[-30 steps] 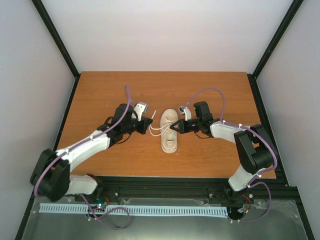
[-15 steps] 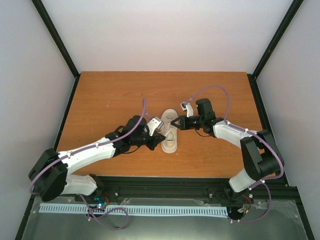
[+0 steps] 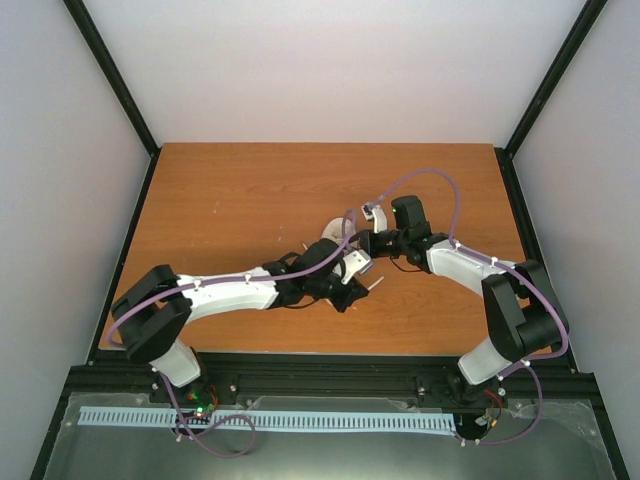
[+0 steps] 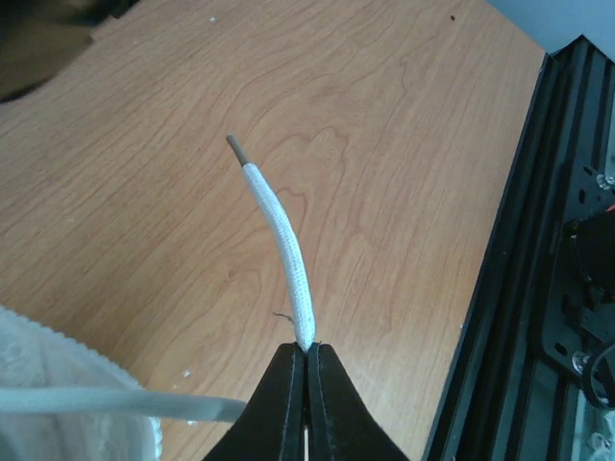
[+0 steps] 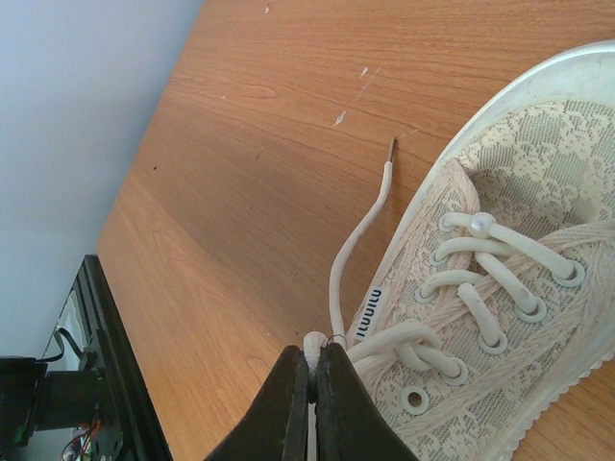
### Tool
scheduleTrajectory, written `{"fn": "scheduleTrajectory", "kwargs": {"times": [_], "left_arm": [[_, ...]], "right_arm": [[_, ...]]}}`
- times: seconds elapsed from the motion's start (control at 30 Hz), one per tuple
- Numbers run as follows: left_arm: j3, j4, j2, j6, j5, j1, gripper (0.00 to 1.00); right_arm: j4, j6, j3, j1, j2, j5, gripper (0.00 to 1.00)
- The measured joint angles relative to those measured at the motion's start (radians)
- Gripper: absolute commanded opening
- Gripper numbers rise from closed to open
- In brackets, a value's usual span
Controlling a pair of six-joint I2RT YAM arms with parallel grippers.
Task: Tie the shoes
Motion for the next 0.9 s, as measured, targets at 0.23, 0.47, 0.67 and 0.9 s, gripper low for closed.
{"fn": "scheduleTrajectory", "kwargs": {"times": [0.23, 0.47, 0.67, 0.9], "left_arm": [[0.020, 0.062, 0.063, -0.050, -0.080, -0.016, 0.56], [-0.082, 0.042, -0.157, -0.078, -0.176, 0.051, 0.60], [-0.126, -0.015, -0.315, -0.103, -0.166, 0.225, 0.50], [-0.127, 0.015, -0.251, -0.101, 0.008, 0.338, 0.39]], "right_arm": [[-0.010, -0.007, 0.000, -0.005, 0.003, 0.013, 0.03], [-0.035, -0.049, 0.000, 0.000, 0.002, 0.009, 0.03], [-0.070, -0.105, 0.000, 0.000, -0.024, -0.005, 0.03], [-0.077, -0.146, 0.000, 0.005, -0.056, -0.046, 0.03]]}}
